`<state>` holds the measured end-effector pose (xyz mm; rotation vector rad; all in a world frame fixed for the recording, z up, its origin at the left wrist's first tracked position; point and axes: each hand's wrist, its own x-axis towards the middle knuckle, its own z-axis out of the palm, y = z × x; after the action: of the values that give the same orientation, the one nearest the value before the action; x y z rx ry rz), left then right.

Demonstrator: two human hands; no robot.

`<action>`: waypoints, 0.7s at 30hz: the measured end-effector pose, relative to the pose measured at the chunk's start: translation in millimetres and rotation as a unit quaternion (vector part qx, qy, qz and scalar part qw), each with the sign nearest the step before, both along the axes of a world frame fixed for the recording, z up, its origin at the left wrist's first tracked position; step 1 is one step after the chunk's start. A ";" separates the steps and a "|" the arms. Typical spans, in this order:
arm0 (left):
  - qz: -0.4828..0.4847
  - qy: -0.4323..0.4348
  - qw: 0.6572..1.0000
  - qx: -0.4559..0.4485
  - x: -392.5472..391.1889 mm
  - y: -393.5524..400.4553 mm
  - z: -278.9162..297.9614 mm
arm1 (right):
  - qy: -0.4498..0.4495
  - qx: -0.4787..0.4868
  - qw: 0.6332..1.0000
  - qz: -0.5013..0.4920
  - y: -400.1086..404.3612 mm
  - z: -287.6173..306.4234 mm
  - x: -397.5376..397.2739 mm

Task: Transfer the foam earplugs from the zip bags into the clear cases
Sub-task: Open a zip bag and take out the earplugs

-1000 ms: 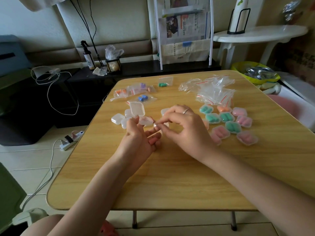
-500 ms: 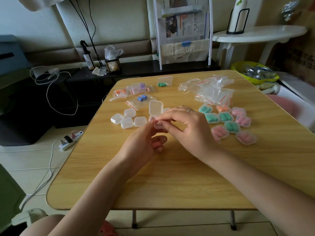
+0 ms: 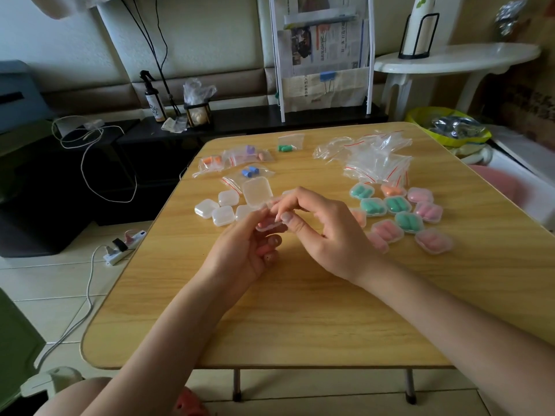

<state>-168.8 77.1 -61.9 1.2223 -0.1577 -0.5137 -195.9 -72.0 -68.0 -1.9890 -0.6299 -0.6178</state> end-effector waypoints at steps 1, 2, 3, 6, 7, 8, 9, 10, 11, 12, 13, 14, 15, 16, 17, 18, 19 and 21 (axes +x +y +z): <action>0.017 0.014 1.000 -0.013 1.2 0.7 0.4 | -0.013 0.004 1.000 -0.015 -0.2 0.0 0.0; 0.030 0.030 0.999 -0.026 2.1 1.3 1.3 | -0.029 0.005 0.999 -0.030 -0.3 0.5 0.2; 0.040 0.047 0.997 -0.036 2.8 1.8 2.9 | -0.047 0.001 0.998 -0.044 -0.2 0.8 0.3; 0.058 0.084 0.993 -0.066 4.4 2.9 4.0 | -0.084 -0.052 0.993 -0.064 2.1 -1.5 1.0; 0.063 0.093 0.991 -0.078 4.3 2.5 4.0 | -0.093 -0.078 0.990 -0.066 3.0 -4.0 1.9; 0.064 0.102 0.989 -0.090 4.6 2.7 3.2 | -0.098 -0.103 0.988 -0.066 3.8 -6.5 2.9; 0.061 0.110 0.987 -0.097 5.1 2.5 2.3 | -0.099 -0.130 0.984 -0.067 4.2 -9.1 4.2; 0.057 0.114 0.987 -0.100 5.3 2.2 1.4 | -0.099 -0.160 0.980 -0.071 4.3 -11.4 5.6; 0.054 0.115 0.987 -0.100 5.3 2.1 0.8 | -0.101 -0.193 0.973 -0.079 4.2 -13.8 7.0; 0.051 0.113 0.987 -0.103 5.1 1.6 0.8 | -0.107 -0.222 0.965 -0.089 4.1 -15.9 8.3; 0.044 0.112 0.987 -0.109 4.9 1.0 1.1 | -0.110 -0.240 0.960 -0.098 3.9 -17.4 9.3; 0.037 0.112 0.987 -0.111 5.0 0.7 0.9 | -0.109 -0.245 0.958 -0.102 3.5 -18.2 10.1; 0.033 0.114 0.987 -0.109 5.7 1.1 0.0 | -0.104 -0.238 0.960 -0.101 3.4 -18.0 10.1; 0.030 0.118 0.987 -0.107 6.5 1.8 -1.0 | -0.097 -0.223 0.966 -0.093 3.7 -17.0 9.7; 0.032 0.122 0.987 -0.103 7.2 2.3 -1.8 | -0.089 -0.201 0.972 -0.082 4.4 -15.2 8.6; 0.037 0.121 0.987 -0.100 7.3 2.9 -2.4 | -0.080 -0.173 0.979 -0.071 4.8 -13.2 7.4; 0.046 0.115 0.988 -0.097 7.3 3.5 -2.6 | -0.071 -0.141 0.985 -0.065 5.0 -10.7 6.1; 0.063 0.096 0.989 -0.092 5.7 3.2 -2.1 | -0.042 -0.071 0.994 -0.066 4.3 -5.9 4.0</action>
<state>-163.1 80.3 -64.0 0.9905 0.0360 -0.4920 -191.9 -67.7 -73.9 -2.1589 -0.6105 -0.7579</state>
